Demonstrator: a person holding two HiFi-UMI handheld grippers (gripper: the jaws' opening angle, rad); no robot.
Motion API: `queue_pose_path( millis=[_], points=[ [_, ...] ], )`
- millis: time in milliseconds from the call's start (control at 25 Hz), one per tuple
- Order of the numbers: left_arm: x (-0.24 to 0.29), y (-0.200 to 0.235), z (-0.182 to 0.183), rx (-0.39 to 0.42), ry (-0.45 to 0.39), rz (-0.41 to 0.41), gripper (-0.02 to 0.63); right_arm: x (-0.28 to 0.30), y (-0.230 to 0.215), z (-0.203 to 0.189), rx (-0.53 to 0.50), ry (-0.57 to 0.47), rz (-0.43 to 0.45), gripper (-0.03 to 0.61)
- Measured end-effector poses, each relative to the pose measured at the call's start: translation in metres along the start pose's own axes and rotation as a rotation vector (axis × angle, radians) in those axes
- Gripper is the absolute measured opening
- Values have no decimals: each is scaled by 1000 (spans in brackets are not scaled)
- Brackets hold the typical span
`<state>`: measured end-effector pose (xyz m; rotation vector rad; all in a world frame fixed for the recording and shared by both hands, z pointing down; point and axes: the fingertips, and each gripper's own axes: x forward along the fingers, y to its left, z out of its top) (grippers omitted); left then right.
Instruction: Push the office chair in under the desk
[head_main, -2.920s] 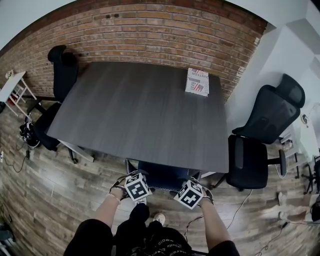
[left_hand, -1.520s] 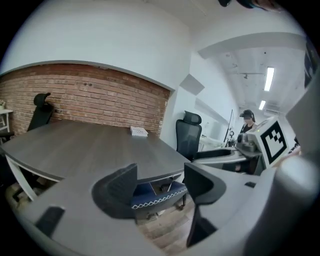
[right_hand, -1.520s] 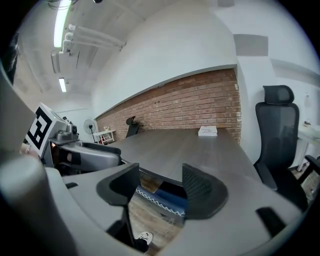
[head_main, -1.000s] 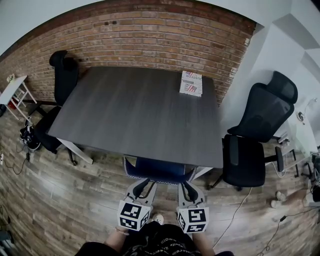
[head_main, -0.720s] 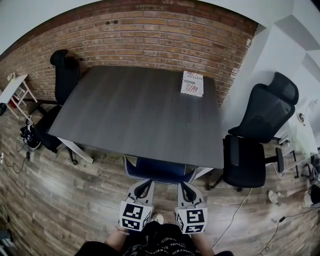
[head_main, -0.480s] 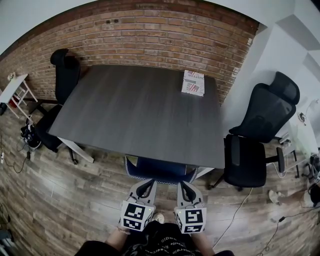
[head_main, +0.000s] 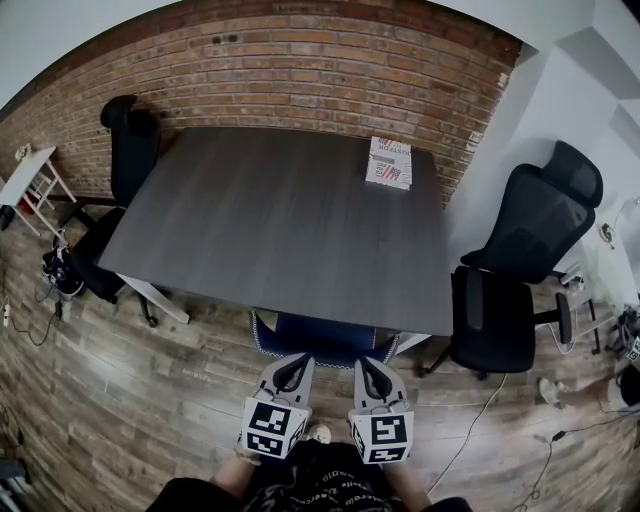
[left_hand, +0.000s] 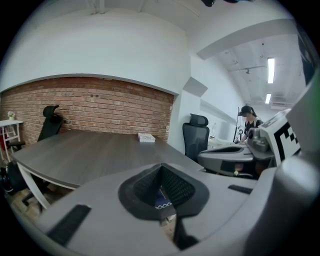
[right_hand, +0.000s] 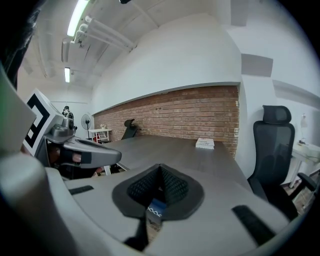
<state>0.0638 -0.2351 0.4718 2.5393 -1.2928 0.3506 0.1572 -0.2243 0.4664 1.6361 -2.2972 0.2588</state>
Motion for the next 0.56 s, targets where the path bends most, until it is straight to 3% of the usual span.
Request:
queue_pose_path(
  millis=[560],
  points=[
    [3, 13, -1, -2, 4, -1, 6, 14, 9, 4, -18, 3, 9, 2]
  ],
)
